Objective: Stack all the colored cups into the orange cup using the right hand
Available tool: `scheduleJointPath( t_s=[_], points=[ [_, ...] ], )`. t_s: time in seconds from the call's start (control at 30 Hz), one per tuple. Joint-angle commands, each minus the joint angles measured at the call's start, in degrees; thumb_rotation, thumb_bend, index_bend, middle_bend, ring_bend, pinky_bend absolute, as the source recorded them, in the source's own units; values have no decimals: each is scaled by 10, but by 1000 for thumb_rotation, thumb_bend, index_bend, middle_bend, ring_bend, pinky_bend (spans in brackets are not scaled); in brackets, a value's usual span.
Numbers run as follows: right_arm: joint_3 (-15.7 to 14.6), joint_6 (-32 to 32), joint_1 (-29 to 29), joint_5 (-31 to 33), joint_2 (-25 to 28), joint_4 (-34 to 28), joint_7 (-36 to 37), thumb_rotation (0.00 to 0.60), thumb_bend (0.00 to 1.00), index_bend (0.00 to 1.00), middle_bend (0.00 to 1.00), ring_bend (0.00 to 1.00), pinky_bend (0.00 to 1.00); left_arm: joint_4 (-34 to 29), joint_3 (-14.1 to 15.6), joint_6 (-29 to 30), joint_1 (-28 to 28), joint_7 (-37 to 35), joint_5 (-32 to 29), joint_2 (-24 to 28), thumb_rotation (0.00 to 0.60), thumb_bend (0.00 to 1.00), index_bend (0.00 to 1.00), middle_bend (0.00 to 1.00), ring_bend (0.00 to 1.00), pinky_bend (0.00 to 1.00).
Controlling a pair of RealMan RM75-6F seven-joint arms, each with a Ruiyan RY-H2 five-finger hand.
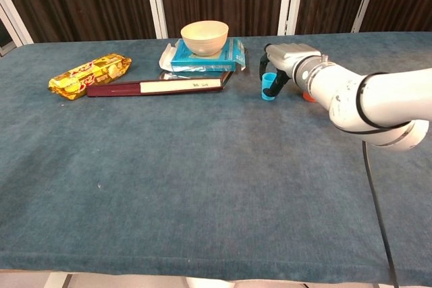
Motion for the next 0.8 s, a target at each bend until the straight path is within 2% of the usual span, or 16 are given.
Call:
scheduleJointPath(
  t_s=[0.03,0.33,0.57,0.67,0.8],
  points=[
    [3,-1,0,3,-1,1,-3,600,495,520,0,0,0,0,0,0,0,-1,0,0,600,482,0,5,38,100],
    [11,3,0,9,-5,4,-22,600,498,540,0,0,0,0,1,3,0,-2,2,1,600,482,0,5,38,100],
    [16,14,-2,4,-5,1,-25,600,521,615,24,0,0,0,2,5,1,-4,3,2,600,482,0,5,38,100],
    [19,24,-6,-1,4,-15,-22,600,521,619,25,0,0,0,3,5,0,-4,5,2,600,482,0,5,38,100],
    [29,62,-25,-15,48,-87,-11,600,521,618,26,0,0,0,4,3,-1,-3,7,2,600,482,0,5,38,100]
  ],
)
